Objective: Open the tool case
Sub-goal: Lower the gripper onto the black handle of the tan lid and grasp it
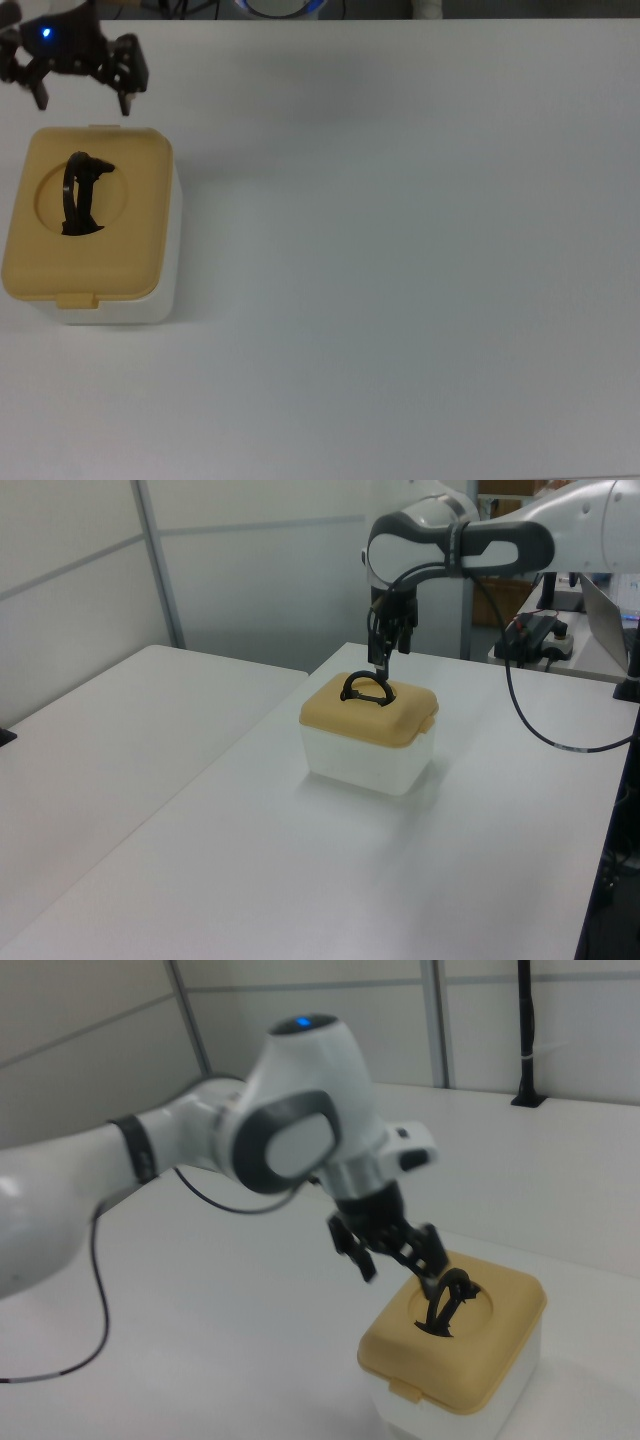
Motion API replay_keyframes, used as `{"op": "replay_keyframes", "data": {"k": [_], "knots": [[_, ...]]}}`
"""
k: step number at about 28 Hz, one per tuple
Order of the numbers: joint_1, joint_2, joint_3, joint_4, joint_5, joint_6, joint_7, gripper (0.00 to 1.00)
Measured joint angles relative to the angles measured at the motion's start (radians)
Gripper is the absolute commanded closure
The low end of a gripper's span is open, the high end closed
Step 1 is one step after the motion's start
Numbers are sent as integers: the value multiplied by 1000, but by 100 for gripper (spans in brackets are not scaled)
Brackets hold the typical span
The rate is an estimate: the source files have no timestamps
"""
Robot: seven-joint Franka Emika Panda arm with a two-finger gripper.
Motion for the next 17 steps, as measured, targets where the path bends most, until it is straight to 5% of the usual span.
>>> {"op": "replay_keyframes", "data": {"k": [7,17], "knots": [[-37,120,0,2,0,165,-35,0],[-40,152,2,22,0,220,-35,6]]}}
